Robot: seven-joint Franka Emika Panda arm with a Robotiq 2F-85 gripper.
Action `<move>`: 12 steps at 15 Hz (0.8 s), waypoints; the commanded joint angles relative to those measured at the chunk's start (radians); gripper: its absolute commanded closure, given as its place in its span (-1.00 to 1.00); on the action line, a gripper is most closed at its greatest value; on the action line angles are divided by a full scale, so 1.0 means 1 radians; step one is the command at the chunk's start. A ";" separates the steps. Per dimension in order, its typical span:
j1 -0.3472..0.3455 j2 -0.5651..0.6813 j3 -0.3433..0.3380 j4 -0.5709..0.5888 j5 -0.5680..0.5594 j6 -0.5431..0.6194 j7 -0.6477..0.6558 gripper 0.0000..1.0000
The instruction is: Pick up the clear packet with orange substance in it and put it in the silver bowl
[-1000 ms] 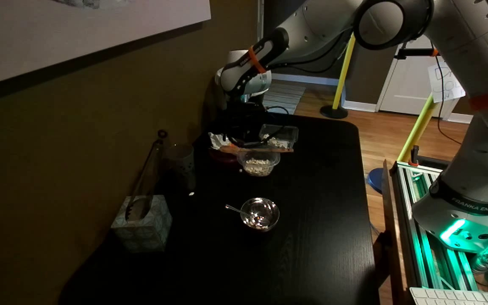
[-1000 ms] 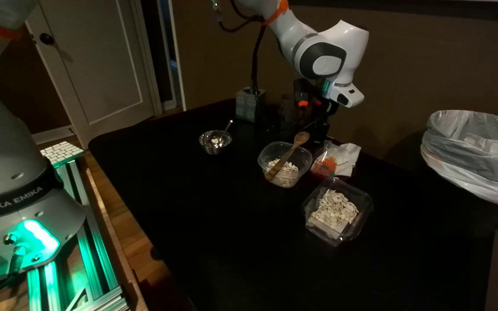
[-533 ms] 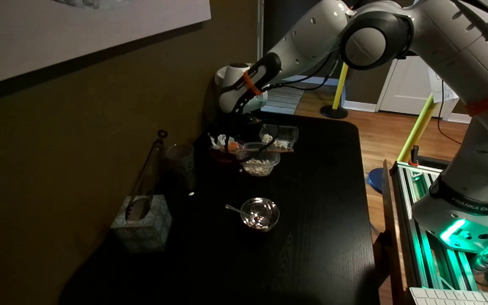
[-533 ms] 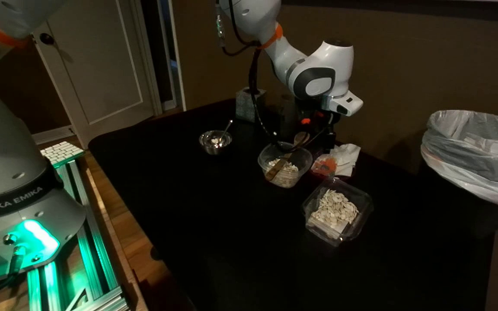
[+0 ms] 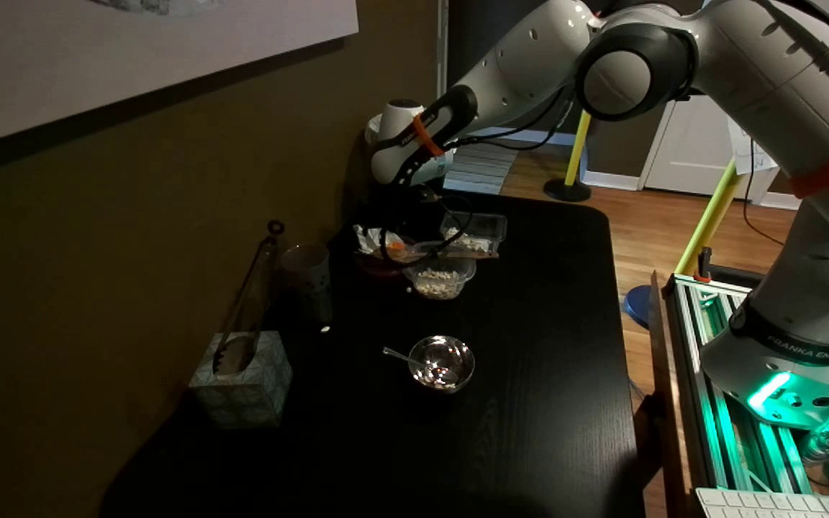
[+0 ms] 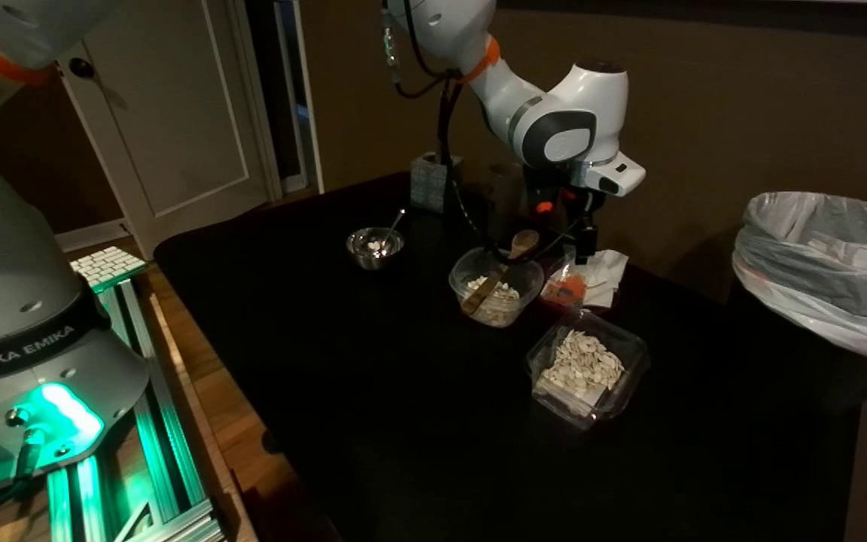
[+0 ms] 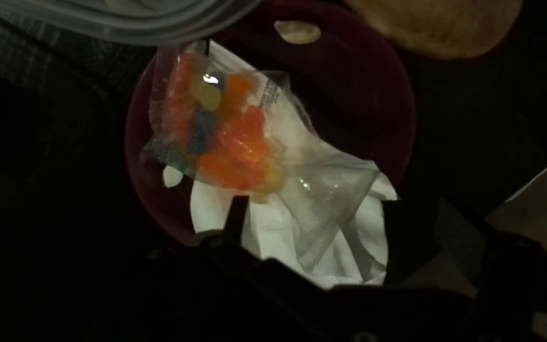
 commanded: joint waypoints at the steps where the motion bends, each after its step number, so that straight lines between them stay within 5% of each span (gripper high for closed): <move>1: 0.005 0.032 -0.012 0.027 -0.043 -0.012 0.008 -1.00; 8: 0.012 0.082 -0.031 0.063 -0.079 -0.034 0.021 -1.00; 9: 0.012 0.088 -0.032 0.068 -0.082 -0.029 0.020 -0.63; 12: 0.008 0.092 -0.028 0.075 -0.079 -0.018 0.017 -0.12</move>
